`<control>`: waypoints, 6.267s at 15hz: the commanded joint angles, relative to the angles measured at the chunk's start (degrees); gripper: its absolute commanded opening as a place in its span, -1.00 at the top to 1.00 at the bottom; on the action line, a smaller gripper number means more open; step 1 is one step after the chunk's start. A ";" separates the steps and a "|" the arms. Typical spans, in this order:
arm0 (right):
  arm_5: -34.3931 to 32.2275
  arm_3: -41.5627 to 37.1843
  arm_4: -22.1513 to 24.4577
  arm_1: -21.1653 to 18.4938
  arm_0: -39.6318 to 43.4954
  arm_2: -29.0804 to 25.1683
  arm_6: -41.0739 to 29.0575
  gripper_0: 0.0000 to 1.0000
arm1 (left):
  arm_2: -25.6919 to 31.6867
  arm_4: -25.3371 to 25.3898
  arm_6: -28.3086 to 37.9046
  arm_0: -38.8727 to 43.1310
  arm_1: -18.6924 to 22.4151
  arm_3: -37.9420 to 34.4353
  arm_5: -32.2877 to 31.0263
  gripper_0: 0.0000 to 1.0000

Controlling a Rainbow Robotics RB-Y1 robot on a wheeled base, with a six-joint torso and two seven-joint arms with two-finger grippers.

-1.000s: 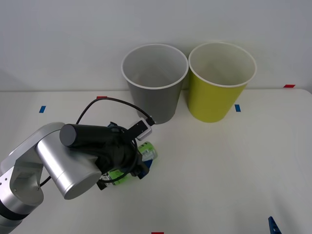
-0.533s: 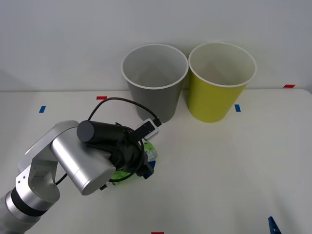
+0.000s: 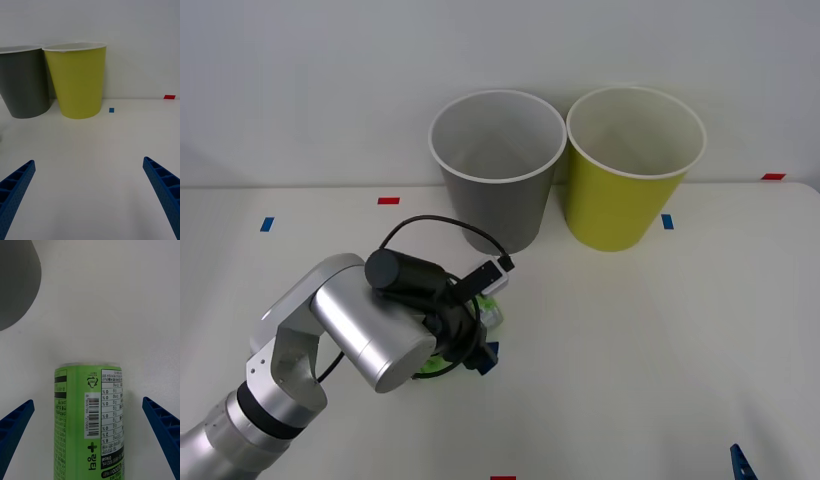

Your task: Put cans in the gray bin and PET bottles in the light green bin.

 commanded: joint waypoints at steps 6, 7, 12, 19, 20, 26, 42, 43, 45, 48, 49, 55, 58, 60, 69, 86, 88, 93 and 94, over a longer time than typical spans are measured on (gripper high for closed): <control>0.00 0.00 0.00 0.00 0.00 0.00 0.00 -1.00 | 0.09 -2.94 -1.12 -2.36 -2.97 3.73 4.37 -1.00; 0.00 0.00 0.00 0.00 0.00 0.00 0.00 -1.00 | 0.18 -2.94 -1.12 -2.36 -3.32 3.73 4.37 -1.00; 0.00 0.00 0.00 0.00 0.00 0.00 0.00 -1.00 | 1.14 -3.47 -1.48 -2.36 -5.60 6.02 4.11 -1.00; 0.00 0.00 0.00 0.00 0.00 0.00 0.00 -1.00 | 2.02 -4.43 -2.09 -2.27 -7.27 7.25 4.20 1.00; 0.00 0.00 0.00 0.00 0.00 0.00 0.00 -1.00 | 2.11 -4.35 -2.00 -2.27 -7.36 7.25 4.11 1.00; 0.00 0.00 0.00 0.00 0.00 0.00 0.00 -1.00 | 2.29 -3.99 -2.00 -2.27 -7.45 7.25 4.11 1.00; 0.00 0.00 0.00 0.00 0.00 0.00 0.00 -1.00 | 12.22 0.14 -4.29 10.38 -2.97 -20.61 3.05 1.00; 0.00 0.00 0.00 0.00 0.00 0.00 0.00 -1.00 | 14.15 2.51 -4.55 10.74 -2.79 -22.46 3.23 1.00; 0.00 0.00 0.00 0.00 0.00 0.00 0.00 -1.00 | 17.67 5.06 -4.82 10.74 -1.91 -26.68 3.40 1.00; 0.00 0.00 0.00 0.00 0.00 0.00 0.00 -1.00 | 20.13 5.41 -4.55 10.74 -1.38 -32.13 3.40 1.00; 0.00 0.00 0.00 0.00 0.00 0.00 0.00 -1.00 | 21.62 5.85 -4.46 10.74 -1.47 -34.24 3.40 1.00; 0.00 0.00 0.00 0.00 0.00 0.00 0.00 -1.00 | 30.15 9.98 -3.23 9.33 -1.65 -38.51 2.35 1.00; 0.00 0.00 0.00 0.00 0.00 0.00 0.00 -1.00 | 36.21 17.36 -2.71 6.52 -1.65 -38.51 1.91 1.00; 0.00 0.00 0.00 0.00 0.00 0.00 0.00 -1.00 | 38.85 21.76 -2.18 4.76 -1.74 -38.51 1.91 1.00; 0.00 0.00 0.00 0.00 0.00 0.00 0.00 -1.00 | 45.18 33.10 2.04 -6.58 -3.23 -38.51 2.00 1.00; 0.00 0.00 0.00 0.00 0.00 0.00 0.00 -1.00 | 36.12 19.03 10.13 -37.96 -14.30 -10.15 0.42 1.00; 0.00 0.00 0.00 0.00 0.00 0.00 0.00 -1.00 | 34.54 18.86 9.33 -38.84 -15.62 -4.70 -3.89 1.00; 0.00 0.00 0.00 0.00 0.00 0.00 0.00 -1.00 | 28.04 17.01 7.75 -40.33 -16.24 5.40 -16.81 1.00; 0.00 0.00 0.00 0.00 0.00 0.00 0.00 -1.00 | 27.42 16.84 7.58 -41.30 -16.24 7.60 -18.74 1.00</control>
